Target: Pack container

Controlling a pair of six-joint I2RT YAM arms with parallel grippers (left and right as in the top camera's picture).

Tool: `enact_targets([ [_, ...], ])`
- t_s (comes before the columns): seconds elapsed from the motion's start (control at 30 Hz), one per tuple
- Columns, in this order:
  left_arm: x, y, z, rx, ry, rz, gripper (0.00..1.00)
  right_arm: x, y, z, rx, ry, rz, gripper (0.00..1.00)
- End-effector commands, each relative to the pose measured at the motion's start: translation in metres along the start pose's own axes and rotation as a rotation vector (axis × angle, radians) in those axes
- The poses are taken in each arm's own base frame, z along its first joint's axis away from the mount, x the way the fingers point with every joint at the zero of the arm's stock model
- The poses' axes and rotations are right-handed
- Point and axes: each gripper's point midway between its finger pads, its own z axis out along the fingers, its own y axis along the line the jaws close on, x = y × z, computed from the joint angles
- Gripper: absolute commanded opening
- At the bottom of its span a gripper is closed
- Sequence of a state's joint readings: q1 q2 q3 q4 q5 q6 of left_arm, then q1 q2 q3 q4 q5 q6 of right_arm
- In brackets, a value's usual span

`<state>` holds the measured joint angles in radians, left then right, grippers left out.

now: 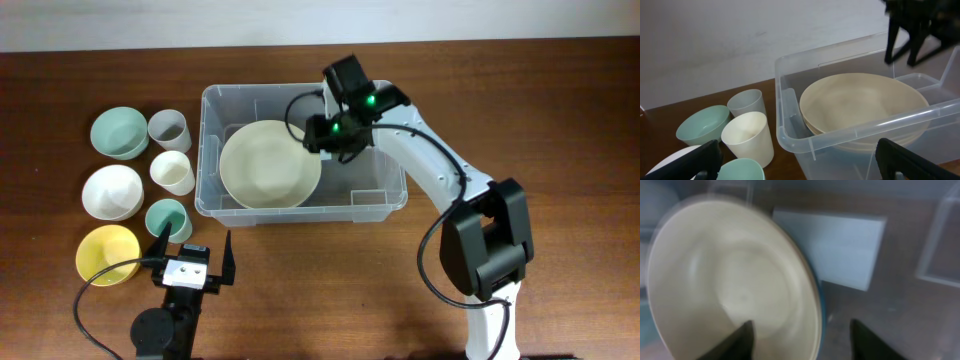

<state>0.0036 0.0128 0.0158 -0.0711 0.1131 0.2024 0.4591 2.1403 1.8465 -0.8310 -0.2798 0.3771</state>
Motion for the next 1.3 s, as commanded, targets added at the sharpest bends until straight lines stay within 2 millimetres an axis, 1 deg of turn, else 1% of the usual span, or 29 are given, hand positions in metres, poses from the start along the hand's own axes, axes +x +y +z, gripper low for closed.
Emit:
enact_targets([
  [0.0, 0.002, 0.000, 0.000, -0.002, 0.000, 0.016, 1.00, -0.062, 0.004, -0.085, 0.157, -0.262, -0.088, 0.71],
  [0.03, 0.002, 0.000, 0.000, -0.002, 0.000, 0.016, 1.00, -0.069, 0.000, -0.102, 0.195, -0.297, -0.081, 0.77],
  [0.1, 0.002, 0.000, 0.000, -0.002, 0.000, 0.016, 1.00, -0.086, -0.014, -0.145, 0.291, -0.378, -0.052, 0.86],
  [0.13, 0.002, 0.000, 0.000, -0.002, 0.000, 0.016, 1.00, -0.092, -0.024, -0.172, 0.339, -0.419, -0.030, 0.90],
  [0.2, 0.002, 0.001, 0.000, -0.003, 0.000, 0.016, 1.00, -0.098, -0.042, -0.215, 0.406, -0.478, 0.019, 0.99],
  [0.27, 0.002, 0.000, 0.000, -0.002, 0.000, 0.015, 1.00, -0.097, -0.064, -0.255, 0.454, -0.520, 0.096, 0.99],
  [0.3, 0.002, 0.001, 0.000, -0.003, 0.000, 0.016, 1.00, -0.093, -0.080, -0.278, 0.478, -0.532, 0.145, 0.99],
  [0.33, 0.002, 0.001, 0.000, -0.003, 0.000, 0.016, 1.00, -0.089, -0.094, -0.294, 0.496, -0.538, 0.187, 0.99],
  [0.4, 0.002, 0.001, 0.000, -0.002, 0.000, 0.016, 1.00, -0.074, -0.131, -0.323, 0.545, -0.530, 0.295, 0.99],
  [0.47, 0.002, 0.001, 0.000, -0.003, 0.000, 0.016, 1.00, -0.056, -0.166, -0.338, 0.595, -0.499, 0.398, 0.99],
  [0.53, 0.002, 0.001, 0.000, -0.003, 0.000, 0.016, 1.00, -0.032, -0.205, -0.351, 0.654, -0.439, 0.501, 0.99],
  [0.57, 0.002, 0.001, 0.000, -0.003, 0.000, 0.016, 1.00, -0.020, -0.221, -0.353, 0.678, -0.407, 0.555, 0.99],
  [0.63, 0.002, 0.001, 0.000, -0.003, 0.000, 0.016, 1.00, 0.011, -0.255, -0.361, 0.724, -0.333, 0.680, 0.99],
  [0.67, 0.002, 0.000, 0.000, -0.002, 0.000, 0.016, 1.00, 0.025, -0.268, -0.364, 0.740, -0.304, 0.738, 0.99],
  [0.7, 0.002, 0.000, 0.000, -0.002, 0.000, 0.016, 1.00, 0.032, -0.279, -0.365, 0.735, -0.287, 0.770, 0.99],
  [0.77, 0.002, 0.000, 0.000, -0.002, 0.000, 0.016, 1.00, 0.047, -0.299, -0.363, 0.690, -0.248, 0.851, 0.99],
  [0.83, 0.002, 0.000, 0.000, -0.002, 0.000, 0.016, 1.00, 0.063, -0.318, -0.359, 0.684, -0.207, 0.918, 0.99],
  [0.87, 0.002, 0.000, 0.000, -0.002, 0.000, 0.016, 1.00, 0.075, -0.331, -0.355, 0.693, -0.175, 0.957, 0.99],
  [0.9, 0.002, 0.000, 0.000, -0.002, 0.000, 0.016, 1.00, 0.081, -0.340, -0.351, 0.697, -0.155, 0.981, 0.99],
  [1.0, 0.002, 0.001, 0.000, -0.003, 0.000, 0.016, 1.00, 0.099, -0.362, -0.331, 0.702, -0.097, 1.030, 0.99],
  [1.07, 0.002, 0.001, 0.000, -0.002, 0.000, 0.016, 1.00, 0.107, -0.374, -0.314, 0.702, -0.064, 1.049, 0.99],
  [1.17, 0.002, 0.000, 0.000, -0.002, 0.000, 0.016, 1.00, 0.113, -0.385, -0.293, 0.700, -0.041, 1.054, 0.99],
  [1.27, 0.002, 0.001, 0.000, -0.003, 0.000, 0.016, 1.00, 0.114, -0.391, -0.276, 0.687, -0.039, 1.052, 0.99],
])
